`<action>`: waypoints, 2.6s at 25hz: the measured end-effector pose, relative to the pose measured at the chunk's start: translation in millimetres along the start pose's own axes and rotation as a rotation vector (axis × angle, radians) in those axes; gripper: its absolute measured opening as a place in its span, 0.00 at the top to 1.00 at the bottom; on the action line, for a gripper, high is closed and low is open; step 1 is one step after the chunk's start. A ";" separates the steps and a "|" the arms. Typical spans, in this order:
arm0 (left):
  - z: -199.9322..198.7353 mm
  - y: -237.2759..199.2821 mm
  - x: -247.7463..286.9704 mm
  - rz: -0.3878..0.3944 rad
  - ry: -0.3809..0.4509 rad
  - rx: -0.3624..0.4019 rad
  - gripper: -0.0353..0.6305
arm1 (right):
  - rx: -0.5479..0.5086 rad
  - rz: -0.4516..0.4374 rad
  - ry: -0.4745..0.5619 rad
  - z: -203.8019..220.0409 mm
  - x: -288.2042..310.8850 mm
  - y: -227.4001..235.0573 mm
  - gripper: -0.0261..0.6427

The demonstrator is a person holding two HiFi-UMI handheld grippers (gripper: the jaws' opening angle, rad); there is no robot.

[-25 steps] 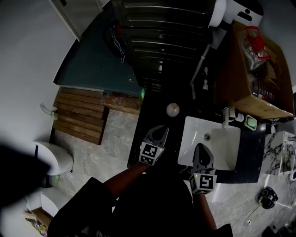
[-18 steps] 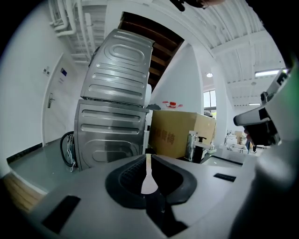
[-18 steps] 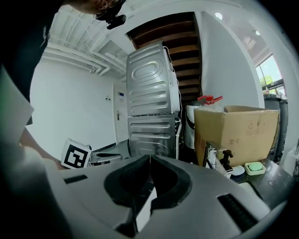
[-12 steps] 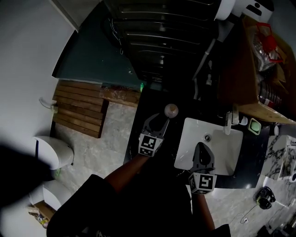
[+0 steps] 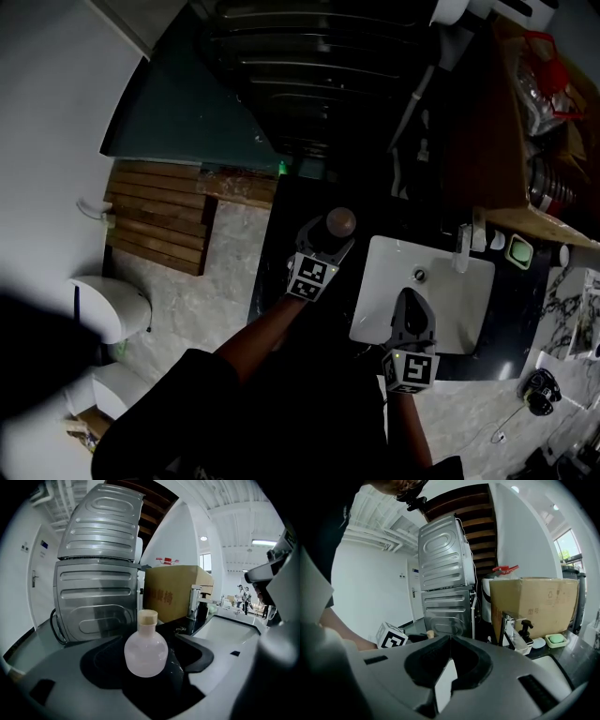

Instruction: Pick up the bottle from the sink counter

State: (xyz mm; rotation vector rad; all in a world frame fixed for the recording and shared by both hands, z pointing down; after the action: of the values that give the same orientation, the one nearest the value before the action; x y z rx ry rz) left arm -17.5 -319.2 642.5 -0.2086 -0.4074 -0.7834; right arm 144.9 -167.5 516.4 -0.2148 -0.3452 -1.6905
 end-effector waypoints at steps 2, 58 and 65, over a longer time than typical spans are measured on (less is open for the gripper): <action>5.7 -0.7 9.2 0.005 -0.008 -0.003 0.45 | 0.006 0.004 -0.004 1.8 0.1 2.2 0.90; -45.9 32.6 -81.6 0.062 0.026 0.017 0.38 | 0.011 0.039 0.020 10.2 -33.8 -1.8 0.90; -54.1 47.4 -129.6 0.075 0.060 0.003 0.38 | -0.032 0.051 0.076 -3.6 -49.1 -23.8 0.90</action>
State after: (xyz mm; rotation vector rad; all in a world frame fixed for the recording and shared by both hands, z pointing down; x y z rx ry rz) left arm -50.8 -221.2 536.4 -0.1958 -0.3418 -0.7137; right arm 128.9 -120.2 494.1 -0.1817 -0.2542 -1.6501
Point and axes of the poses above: the fingertips, and each gripper's own axes: x forward along the fingers, y to its right, z out of its underside, the point moved 5 cm from there along -x, backward along the fingers, and after that the axes turned 1 degree about y, right-handed, at the moved point
